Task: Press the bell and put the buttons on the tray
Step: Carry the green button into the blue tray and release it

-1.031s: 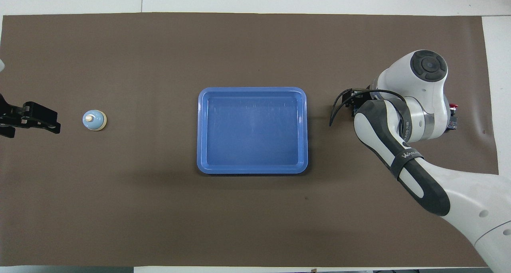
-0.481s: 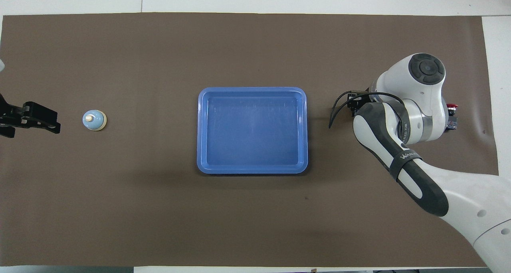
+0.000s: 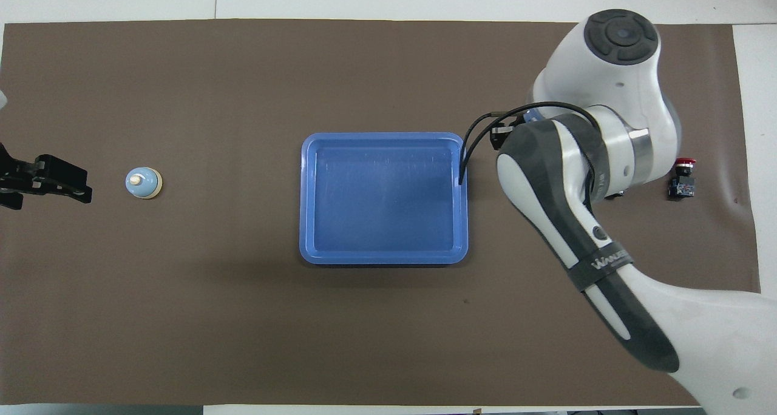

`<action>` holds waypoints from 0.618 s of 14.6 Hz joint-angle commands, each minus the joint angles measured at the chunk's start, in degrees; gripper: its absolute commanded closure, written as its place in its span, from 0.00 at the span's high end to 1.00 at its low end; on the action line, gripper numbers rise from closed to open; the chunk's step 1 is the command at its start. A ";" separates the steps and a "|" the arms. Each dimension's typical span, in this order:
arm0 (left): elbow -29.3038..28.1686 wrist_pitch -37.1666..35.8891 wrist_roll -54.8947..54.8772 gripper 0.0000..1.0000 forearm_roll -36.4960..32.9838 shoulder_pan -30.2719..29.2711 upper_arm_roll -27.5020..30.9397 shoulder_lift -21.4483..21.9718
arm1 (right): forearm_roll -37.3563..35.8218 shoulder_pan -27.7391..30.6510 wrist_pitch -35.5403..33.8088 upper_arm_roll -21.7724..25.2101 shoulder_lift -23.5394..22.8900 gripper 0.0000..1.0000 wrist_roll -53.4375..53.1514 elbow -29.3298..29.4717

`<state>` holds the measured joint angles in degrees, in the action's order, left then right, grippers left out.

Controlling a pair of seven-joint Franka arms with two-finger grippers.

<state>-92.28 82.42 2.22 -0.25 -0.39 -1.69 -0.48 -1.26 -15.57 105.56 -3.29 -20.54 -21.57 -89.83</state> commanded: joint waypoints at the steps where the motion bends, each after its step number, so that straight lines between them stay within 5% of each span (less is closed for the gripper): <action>1: 0.08 -0.77 0.68 1.00 0.33 -0.05 0.02 0.66 | -0.06 -6.46 0.61 0.13 -0.90 0.00 -6.27 -0.34; 9: 0.08 -0.77 0.68 1.00 0.33 -0.05 0.11 0.66 | -0.24 -11.41 19.23 0.13 -0.90 0.00 -13.50 -15.18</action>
<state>-92.28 82.42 2.22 -0.25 -0.39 -1.69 -0.48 -1.29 -27.27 121.66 -3.11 -23.01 -34.58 -101.41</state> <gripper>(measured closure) 0.000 0.564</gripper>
